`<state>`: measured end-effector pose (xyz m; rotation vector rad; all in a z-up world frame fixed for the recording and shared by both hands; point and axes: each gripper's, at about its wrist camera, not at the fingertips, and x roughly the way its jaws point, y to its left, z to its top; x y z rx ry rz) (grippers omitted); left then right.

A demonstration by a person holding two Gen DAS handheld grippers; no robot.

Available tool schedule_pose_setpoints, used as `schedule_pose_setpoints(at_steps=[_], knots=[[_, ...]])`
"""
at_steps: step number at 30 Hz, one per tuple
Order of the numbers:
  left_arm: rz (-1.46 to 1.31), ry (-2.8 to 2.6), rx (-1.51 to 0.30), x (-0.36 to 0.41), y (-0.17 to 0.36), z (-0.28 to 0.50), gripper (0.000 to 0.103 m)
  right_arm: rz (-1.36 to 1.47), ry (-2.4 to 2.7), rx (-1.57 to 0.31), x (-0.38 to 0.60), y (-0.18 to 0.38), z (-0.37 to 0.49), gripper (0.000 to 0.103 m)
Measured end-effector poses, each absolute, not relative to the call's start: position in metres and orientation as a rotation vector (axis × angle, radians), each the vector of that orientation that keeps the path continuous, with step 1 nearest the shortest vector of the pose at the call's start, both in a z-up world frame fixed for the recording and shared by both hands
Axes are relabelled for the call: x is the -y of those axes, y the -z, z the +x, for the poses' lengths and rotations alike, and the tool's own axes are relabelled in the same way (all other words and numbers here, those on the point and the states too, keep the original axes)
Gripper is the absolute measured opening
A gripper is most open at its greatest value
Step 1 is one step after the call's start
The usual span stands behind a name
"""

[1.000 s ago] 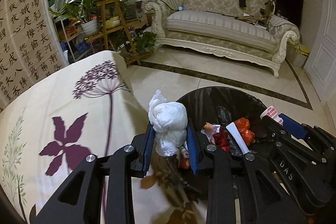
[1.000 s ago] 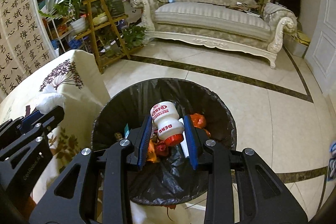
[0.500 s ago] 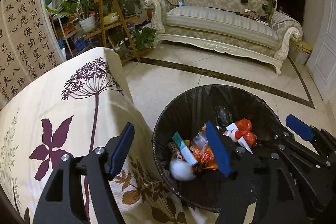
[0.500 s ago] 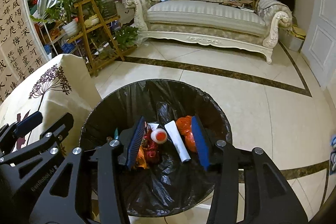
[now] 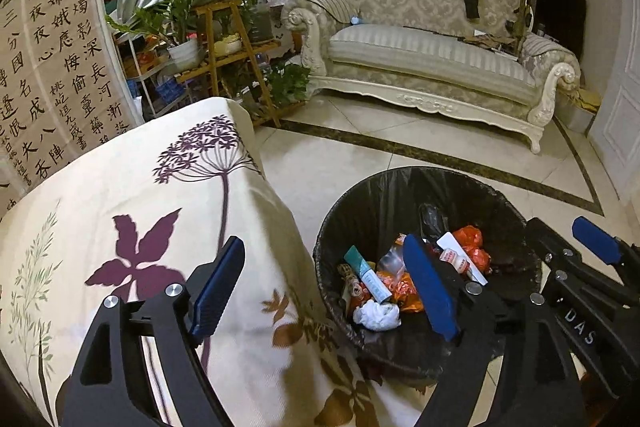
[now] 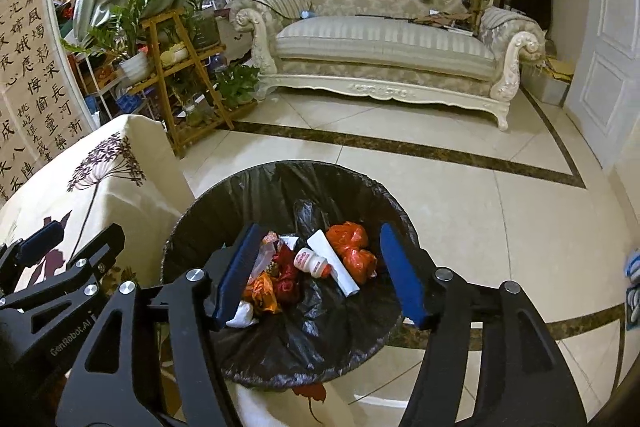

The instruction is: Collect trash

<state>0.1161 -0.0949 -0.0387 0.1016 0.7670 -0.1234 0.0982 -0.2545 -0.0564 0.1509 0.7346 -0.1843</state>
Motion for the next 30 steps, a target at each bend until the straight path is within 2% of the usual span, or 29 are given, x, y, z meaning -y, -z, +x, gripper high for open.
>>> schedule_pose_setpoints(at_steps=[3, 30], knots=[[0.089, 0.116, -0.754, 0.088, 0.032, 0.106, 0.081, 0.151, 0.183, -0.720, 0.250, 0.051, 0.087, 0.067], [0.014, 0.101, -0.668, 0.044, 0.002, 0.050, 0.083, 0.105, 0.152, -0.643, 0.218, 0.017, 0.028, 0.069]])
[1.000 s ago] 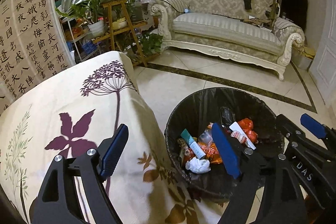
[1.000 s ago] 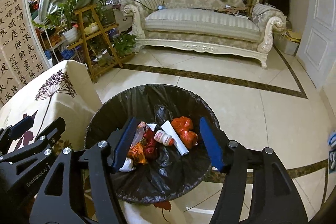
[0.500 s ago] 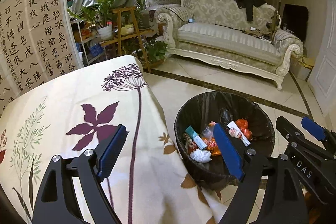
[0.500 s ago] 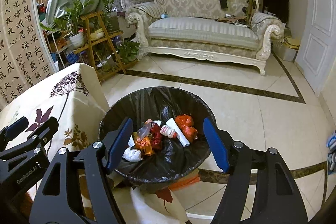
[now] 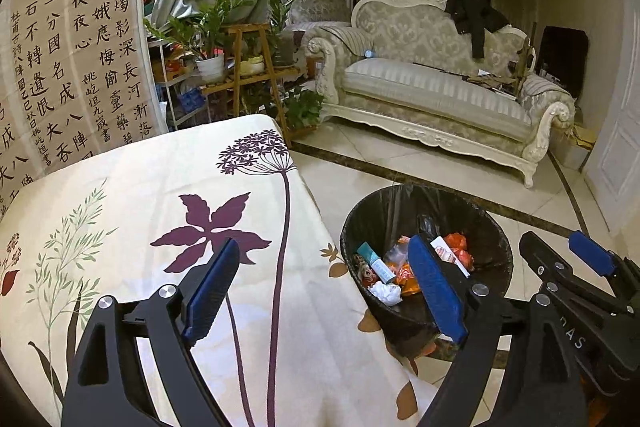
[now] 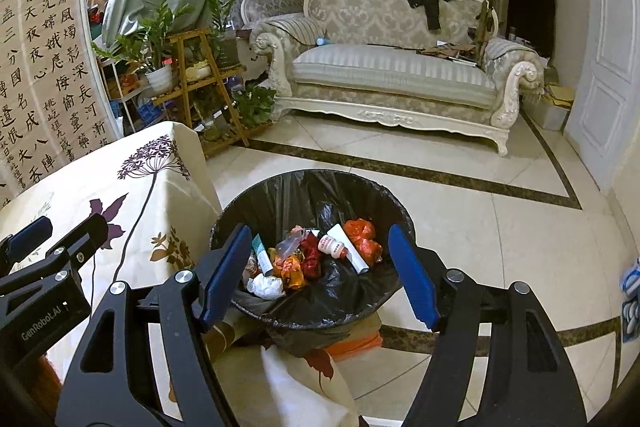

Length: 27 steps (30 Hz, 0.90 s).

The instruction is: Collect trash

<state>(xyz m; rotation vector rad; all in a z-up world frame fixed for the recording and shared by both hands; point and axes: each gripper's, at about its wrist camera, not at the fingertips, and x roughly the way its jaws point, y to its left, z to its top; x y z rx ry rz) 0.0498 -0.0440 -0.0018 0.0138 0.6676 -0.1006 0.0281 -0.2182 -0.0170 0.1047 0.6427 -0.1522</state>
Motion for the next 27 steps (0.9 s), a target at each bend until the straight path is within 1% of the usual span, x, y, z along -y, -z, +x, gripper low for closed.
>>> schedule_pose_setpoints(at_steps=[27], knots=[[0.005, 0.096, -0.651, 0.0371, -0.0021, 0.0431, 0.083, 0.095, 0.149, -0.630, 0.2131, 0.0133, 0.0227, 0.069]])
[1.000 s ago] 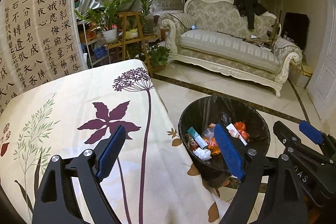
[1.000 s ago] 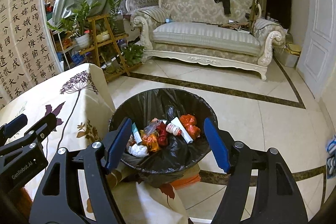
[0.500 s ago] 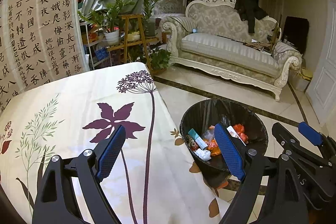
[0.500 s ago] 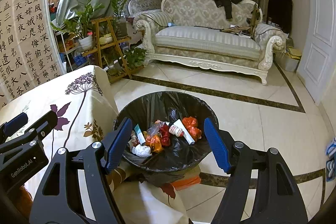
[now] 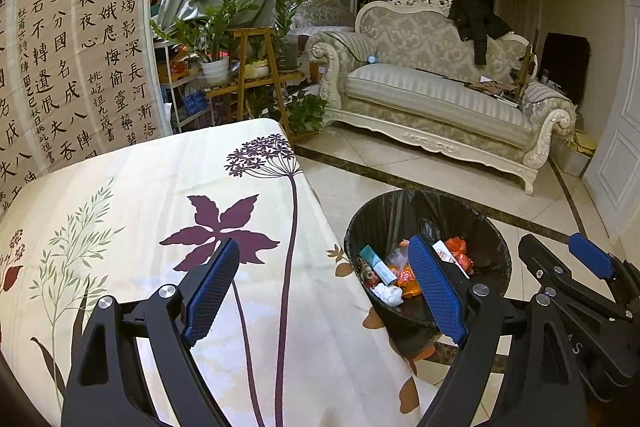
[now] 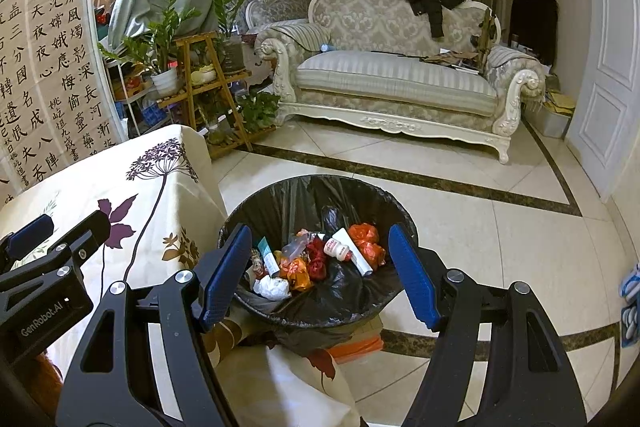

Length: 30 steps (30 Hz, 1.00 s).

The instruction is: Collect trash

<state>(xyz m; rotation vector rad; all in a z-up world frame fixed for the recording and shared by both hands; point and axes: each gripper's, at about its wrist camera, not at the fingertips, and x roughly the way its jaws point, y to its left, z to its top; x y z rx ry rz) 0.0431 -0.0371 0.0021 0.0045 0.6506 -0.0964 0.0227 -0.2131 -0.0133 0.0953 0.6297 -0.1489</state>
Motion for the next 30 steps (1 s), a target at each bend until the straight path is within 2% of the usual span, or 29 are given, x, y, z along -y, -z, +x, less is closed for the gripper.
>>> schedule_pose_setpoints(at_steps=[30], knots=[[0.004, 0.091, -0.648, 0.0372, -0.0032, 0.0411, 0.083, 0.095, 0.149, -0.628, 0.2124, 0.0139, 0.0220, 0.069]])
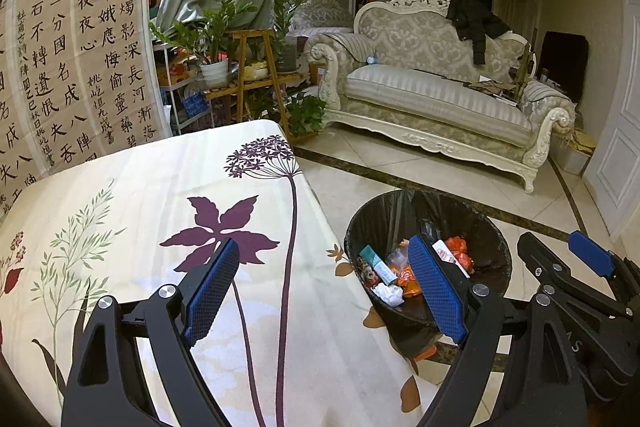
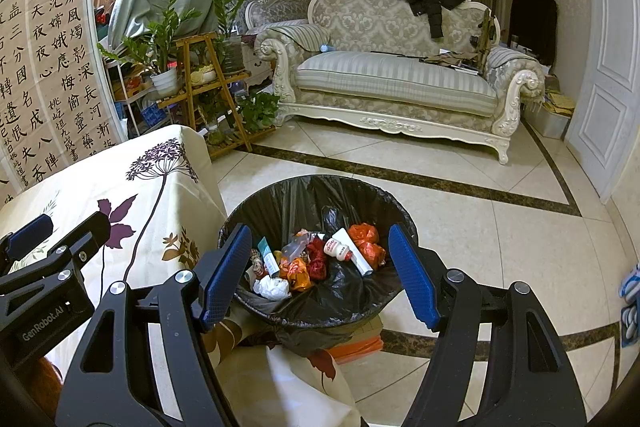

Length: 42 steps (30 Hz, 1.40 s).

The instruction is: Collect trash

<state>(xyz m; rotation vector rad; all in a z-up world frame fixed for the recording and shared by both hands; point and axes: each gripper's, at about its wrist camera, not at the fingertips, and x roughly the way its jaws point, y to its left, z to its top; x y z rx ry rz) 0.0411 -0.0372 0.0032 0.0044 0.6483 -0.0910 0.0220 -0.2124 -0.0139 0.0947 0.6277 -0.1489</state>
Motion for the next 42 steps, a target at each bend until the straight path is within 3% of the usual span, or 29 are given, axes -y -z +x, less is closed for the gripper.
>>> schedule_pose_setpoints(at_steps=[42], knots=[[0.006, 0.109, -0.618, 0.0415, -0.0032, 0.0360, 0.084, 0.094, 0.147, -0.627, 0.2093, 0.0137, 0.0212, 0.069]])
